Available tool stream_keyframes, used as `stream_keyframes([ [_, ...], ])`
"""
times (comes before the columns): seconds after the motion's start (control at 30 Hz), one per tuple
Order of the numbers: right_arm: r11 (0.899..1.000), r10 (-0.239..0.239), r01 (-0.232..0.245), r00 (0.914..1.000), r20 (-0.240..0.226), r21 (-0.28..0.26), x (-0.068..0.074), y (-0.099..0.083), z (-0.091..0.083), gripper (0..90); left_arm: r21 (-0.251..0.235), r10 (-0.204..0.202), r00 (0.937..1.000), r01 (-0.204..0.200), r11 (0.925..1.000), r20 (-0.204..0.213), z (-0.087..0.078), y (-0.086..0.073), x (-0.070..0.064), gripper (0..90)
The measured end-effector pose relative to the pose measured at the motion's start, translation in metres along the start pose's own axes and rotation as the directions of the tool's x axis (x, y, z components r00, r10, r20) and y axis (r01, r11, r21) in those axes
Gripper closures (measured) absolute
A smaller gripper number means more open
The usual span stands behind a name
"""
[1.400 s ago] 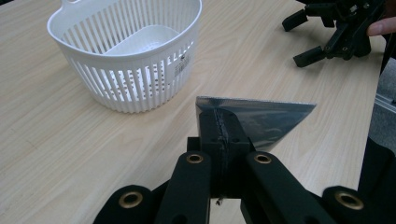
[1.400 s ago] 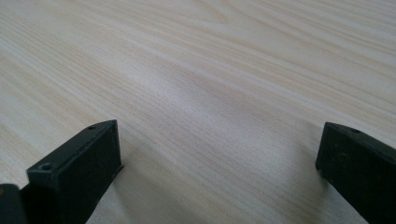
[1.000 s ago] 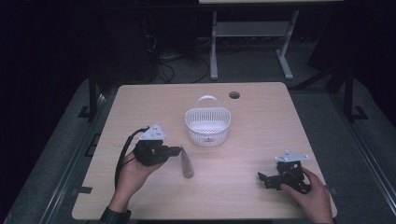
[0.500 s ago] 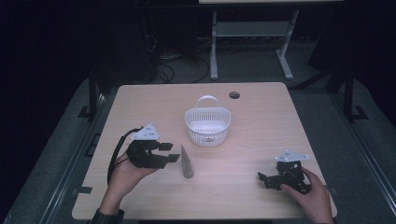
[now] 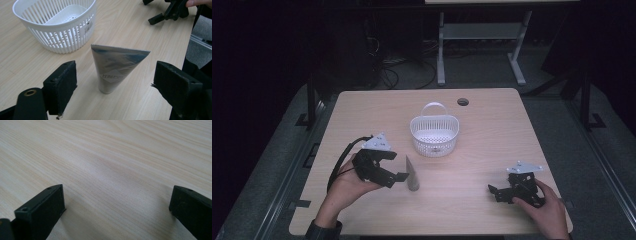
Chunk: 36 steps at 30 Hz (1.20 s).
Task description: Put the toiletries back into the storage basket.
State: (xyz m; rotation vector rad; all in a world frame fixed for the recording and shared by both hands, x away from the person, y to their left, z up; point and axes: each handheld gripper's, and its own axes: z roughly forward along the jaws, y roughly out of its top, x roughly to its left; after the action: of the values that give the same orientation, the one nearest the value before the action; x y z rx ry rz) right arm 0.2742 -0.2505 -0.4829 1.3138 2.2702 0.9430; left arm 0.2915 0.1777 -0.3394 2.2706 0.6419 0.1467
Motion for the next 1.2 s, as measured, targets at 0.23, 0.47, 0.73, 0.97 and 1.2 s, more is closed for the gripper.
stream_keyframes([
  [0.23,1.000,0.000,0.000,1.0000,0.000,0.000,0.000,0.000,0.000,0.0,0.021,0.019,0.9998,-0.019,0.9996,0.000,0.004,0.010,-0.003,14.4],
  [0.47,1.000,0.000,0.000,1.0000,-0.001,0.000,0.000,0.000,0.000,0.0,0.058,0.021,0.9997,-0.021,0.9981,0.010,0.014,0.018,-0.003,13.3],
  [0.73,1.000,0.001,-0.001,1.0000,-0.002,0.000,0.000,0.000,0.000,0.0,0.090,0.038,0.9992,-0.038,0.9952,0.011,0.027,0.026,-0.005,13.3],
  [0.97,1.000,0.000,0.000,1.0000,-0.002,0.000,0.000,0.000,0.000,0.0,0.104,0.045,0.9989,-0.046,0.9935,0.014,0.037,0.029,-0.005,13.4],
  [1.2,1.000,0.001,-0.001,1.0000,-0.002,0.000,0.000,0.000,0.000,0.0,0.127,0.050,0.9986,-0.052,0.9905,0.013,0.044,0.029,-0.005,14.3],
])
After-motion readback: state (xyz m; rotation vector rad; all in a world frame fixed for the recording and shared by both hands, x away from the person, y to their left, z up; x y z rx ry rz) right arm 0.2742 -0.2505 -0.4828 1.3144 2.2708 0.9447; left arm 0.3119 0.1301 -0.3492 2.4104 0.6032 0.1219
